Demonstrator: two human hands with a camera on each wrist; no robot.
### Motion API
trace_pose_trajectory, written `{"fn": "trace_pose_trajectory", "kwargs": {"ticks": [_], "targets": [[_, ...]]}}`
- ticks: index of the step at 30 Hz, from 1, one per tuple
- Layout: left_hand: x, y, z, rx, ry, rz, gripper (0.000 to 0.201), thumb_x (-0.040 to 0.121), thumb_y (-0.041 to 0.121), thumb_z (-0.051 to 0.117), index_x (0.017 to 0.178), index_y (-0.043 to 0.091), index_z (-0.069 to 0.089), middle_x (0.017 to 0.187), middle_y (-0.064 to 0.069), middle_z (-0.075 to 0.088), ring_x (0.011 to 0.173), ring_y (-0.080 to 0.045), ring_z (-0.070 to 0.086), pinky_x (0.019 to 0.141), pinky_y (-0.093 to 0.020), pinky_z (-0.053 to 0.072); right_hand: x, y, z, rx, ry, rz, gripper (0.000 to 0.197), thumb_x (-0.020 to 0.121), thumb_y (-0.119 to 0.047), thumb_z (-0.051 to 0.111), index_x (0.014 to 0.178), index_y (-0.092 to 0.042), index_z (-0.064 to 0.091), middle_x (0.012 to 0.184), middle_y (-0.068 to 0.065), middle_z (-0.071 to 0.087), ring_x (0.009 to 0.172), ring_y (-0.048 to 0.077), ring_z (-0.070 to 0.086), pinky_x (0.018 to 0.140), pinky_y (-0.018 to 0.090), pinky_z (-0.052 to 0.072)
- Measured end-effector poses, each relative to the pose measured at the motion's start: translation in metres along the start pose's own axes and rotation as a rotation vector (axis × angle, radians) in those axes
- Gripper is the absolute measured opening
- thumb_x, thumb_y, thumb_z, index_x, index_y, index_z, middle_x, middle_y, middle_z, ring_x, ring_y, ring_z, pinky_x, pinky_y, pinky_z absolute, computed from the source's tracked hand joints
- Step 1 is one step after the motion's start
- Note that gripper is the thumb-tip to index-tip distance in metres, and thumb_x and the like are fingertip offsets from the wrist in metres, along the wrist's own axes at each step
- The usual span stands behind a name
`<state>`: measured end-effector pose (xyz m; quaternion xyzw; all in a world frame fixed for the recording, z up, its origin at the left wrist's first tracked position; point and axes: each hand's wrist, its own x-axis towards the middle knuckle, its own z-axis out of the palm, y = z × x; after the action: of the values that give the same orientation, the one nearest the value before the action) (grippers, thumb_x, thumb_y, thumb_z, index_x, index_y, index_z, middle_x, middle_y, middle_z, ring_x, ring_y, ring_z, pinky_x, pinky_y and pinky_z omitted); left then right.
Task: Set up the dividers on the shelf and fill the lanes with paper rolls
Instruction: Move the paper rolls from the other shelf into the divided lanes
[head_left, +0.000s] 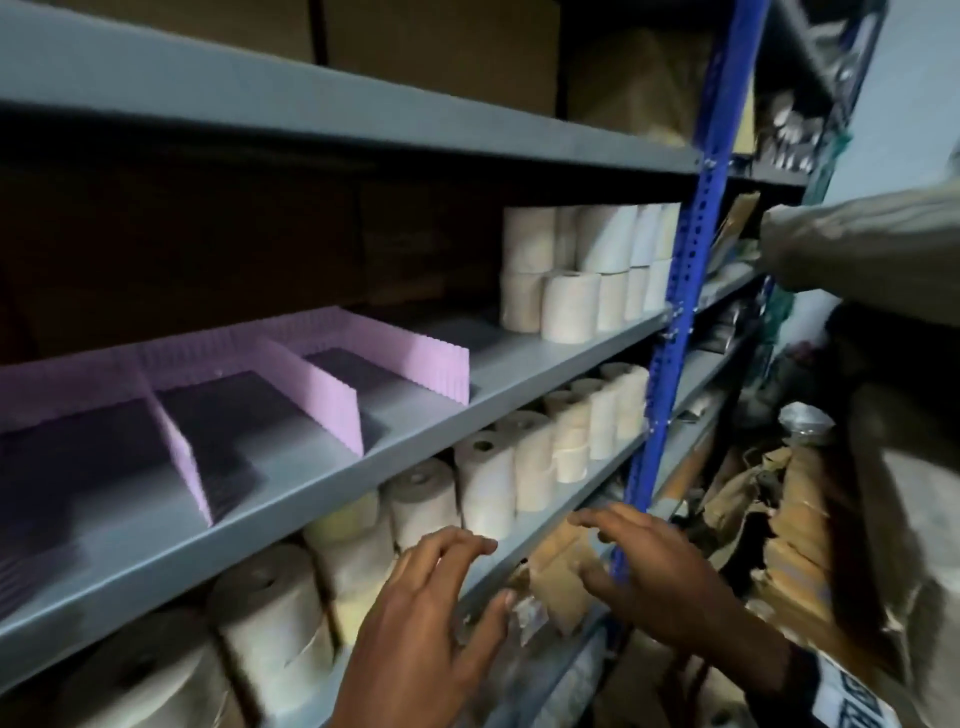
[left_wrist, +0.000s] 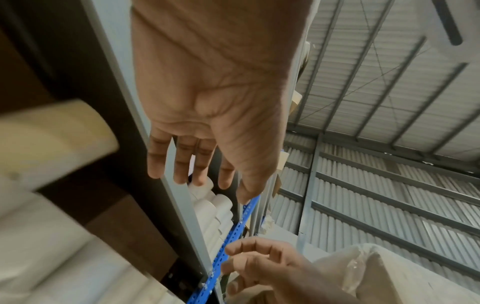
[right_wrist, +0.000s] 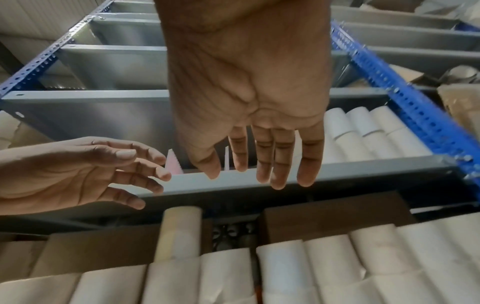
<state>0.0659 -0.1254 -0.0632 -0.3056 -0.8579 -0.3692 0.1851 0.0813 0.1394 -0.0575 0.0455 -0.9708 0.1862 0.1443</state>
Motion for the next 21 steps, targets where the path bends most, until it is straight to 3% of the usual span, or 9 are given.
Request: {"fn": "trace_pose_trajectory", "kwargs": {"ticks": [4,7,11,13,16,21], "targets": [[0.064,0.027,0.054,-0.013,0.062,0.019,0.036,0.086,0.059,0.057,0.121,0.050,0.054,0.127,0.036,0.046,0.117,0.012,0.046,0.086,-0.005,0.037,0.031,0.065,-0.041,-0.019,0.069,0.019,0.051,0.082,-0.066,0.045,0.129,-0.046,0.047,0.121,-0.031,0.049,0.111,-0.004,0.051,0.089,0.022,0.044],[0.105,0.045,0.085,-0.051,0.100,-0.002,0.030,0.090,0.048,0.066,0.120,0.044,0.060,0.125,0.030,0.052,0.120,0.007,0.049,0.095,-0.013,0.038,0.058,0.094,-0.069,-0.038,0.109,-0.007,0.050,0.084,-0.066,0.045,0.127,-0.042,0.050,0.120,-0.026,0.053,0.106,0.001,0.056,0.091,0.030,0.049],[0.154,0.061,0.116,-0.086,0.180,-0.057,0.031,0.089,0.044,0.068,0.120,0.040,0.061,0.123,0.029,0.054,0.116,0.009,0.049,0.095,0.000,0.029,0.104,0.120,-0.101,-0.048,0.145,-0.048,0.045,0.086,-0.057,0.052,0.127,-0.039,0.054,0.121,-0.022,0.056,0.109,0.003,0.056,0.089,0.021,0.045],[0.178,0.061,0.130,-0.080,0.205,-0.067,0.034,0.089,0.045,0.070,0.121,0.038,0.061,0.121,0.028,0.056,0.115,0.006,0.052,0.096,-0.007,0.035,0.129,0.129,-0.115,-0.048,0.183,-0.072,0.043,0.087,-0.053,0.055,0.126,-0.036,0.057,0.119,-0.020,0.058,0.108,0.004,0.057,0.086,0.019,0.044],[0.216,0.057,0.145,-0.040,0.262,-0.075,0.040,0.088,0.045,0.072,0.125,0.033,0.060,0.120,0.025,0.056,0.116,-0.003,0.055,0.099,-0.025,0.044,0.167,0.137,-0.131,-0.040,0.222,-0.107,0.043,0.089,-0.054,0.055,0.126,-0.034,0.058,0.116,-0.018,0.058,0.108,0.006,0.057,0.089,0.026,0.047],[0.279,0.041,0.166,0.030,0.315,-0.153,0.057,0.090,0.055,0.064,0.139,0.027,0.053,0.134,0.009,0.058,0.124,-0.013,0.052,0.106,-0.032,0.043,0.233,0.146,-0.142,-0.112,0.253,-0.209,0.046,0.091,-0.056,0.050,0.129,-0.031,0.056,0.127,-0.013,0.057,0.121,0.009,0.050,0.099,0.031,0.045]]}}
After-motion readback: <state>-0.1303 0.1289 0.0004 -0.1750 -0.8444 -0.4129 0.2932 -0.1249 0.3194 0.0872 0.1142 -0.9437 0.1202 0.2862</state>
